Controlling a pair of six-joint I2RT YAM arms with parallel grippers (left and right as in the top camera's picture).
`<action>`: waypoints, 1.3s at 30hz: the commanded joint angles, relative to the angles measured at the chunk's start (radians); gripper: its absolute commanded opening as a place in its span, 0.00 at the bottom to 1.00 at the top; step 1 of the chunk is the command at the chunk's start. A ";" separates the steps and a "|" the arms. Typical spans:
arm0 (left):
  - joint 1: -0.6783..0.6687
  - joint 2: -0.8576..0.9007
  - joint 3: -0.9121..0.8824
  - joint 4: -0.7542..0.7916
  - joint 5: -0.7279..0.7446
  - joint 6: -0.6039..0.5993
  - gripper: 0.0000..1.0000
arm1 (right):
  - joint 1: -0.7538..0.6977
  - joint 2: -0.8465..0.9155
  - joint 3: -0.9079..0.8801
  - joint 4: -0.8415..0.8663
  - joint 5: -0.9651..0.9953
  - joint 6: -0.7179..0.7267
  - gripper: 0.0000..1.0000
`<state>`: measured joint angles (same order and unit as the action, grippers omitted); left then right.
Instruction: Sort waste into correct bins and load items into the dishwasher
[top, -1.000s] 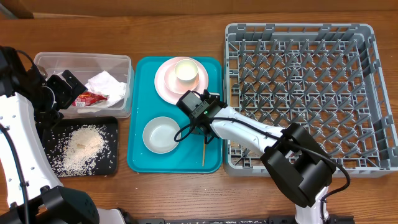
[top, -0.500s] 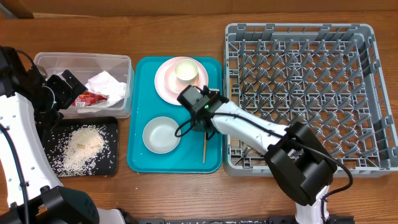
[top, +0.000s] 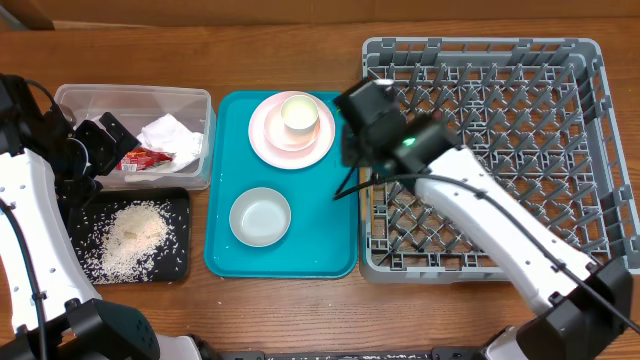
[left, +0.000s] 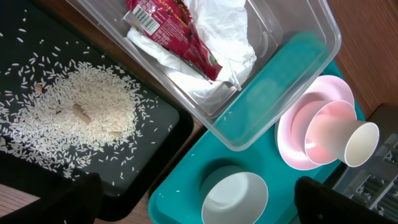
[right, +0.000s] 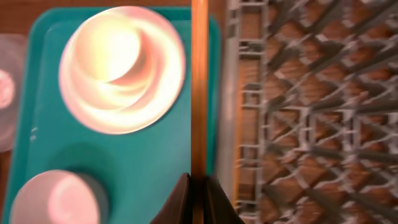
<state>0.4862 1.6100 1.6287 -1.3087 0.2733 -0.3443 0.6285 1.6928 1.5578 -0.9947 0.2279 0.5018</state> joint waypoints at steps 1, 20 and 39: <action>0.003 -0.008 0.021 0.004 -0.004 -0.011 1.00 | -0.058 0.010 0.014 -0.016 0.018 -0.065 0.04; 0.003 -0.008 0.021 0.004 -0.004 -0.011 1.00 | -0.134 0.135 0.013 0.001 0.003 -0.064 0.04; 0.003 -0.008 0.021 0.004 -0.004 -0.011 1.00 | -0.133 0.171 0.012 -0.003 -0.066 -0.061 0.10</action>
<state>0.4862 1.6100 1.6287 -1.3087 0.2733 -0.3443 0.4980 1.8618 1.5578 -0.9989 0.1707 0.4454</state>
